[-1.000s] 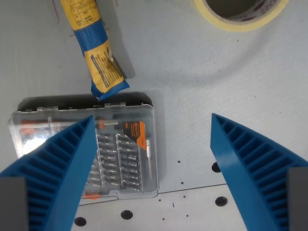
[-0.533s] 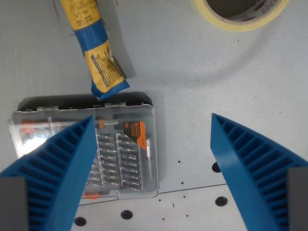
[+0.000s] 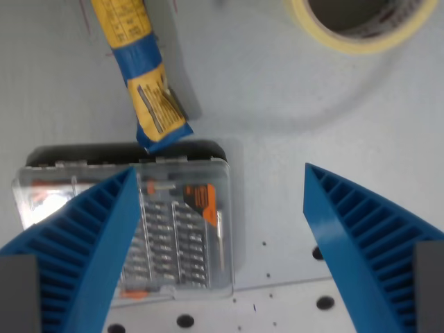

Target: Move above the blue bag

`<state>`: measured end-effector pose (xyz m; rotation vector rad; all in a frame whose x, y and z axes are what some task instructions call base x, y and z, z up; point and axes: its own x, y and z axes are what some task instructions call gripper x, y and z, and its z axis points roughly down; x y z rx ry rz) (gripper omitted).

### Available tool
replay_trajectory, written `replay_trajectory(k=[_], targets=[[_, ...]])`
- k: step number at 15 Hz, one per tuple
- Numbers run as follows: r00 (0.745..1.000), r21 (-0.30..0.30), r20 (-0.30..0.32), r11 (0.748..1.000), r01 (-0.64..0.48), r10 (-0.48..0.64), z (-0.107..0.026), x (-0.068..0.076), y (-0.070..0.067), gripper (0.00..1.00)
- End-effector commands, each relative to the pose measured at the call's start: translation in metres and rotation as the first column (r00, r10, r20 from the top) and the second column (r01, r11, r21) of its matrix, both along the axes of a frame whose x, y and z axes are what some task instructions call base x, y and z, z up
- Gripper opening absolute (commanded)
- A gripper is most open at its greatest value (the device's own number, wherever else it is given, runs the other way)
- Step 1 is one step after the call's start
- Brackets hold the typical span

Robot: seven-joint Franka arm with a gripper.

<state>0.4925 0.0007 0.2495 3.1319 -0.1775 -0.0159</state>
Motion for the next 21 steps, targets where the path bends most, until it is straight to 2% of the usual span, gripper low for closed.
replay_trajectory(k=[1,10,21], targets=[[0.998,-0.022,0.000,0.998,-0.060,0.060,-0.006,0.010,0.005,1.00],[0.992,-0.049,-0.027,0.991,-0.128,0.127,-0.034,0.030,0.020,1.00],[0.981,-0.068,-0.009,0.979,-0.194,0.194,-0.074,0.051,0.040,1.00]])
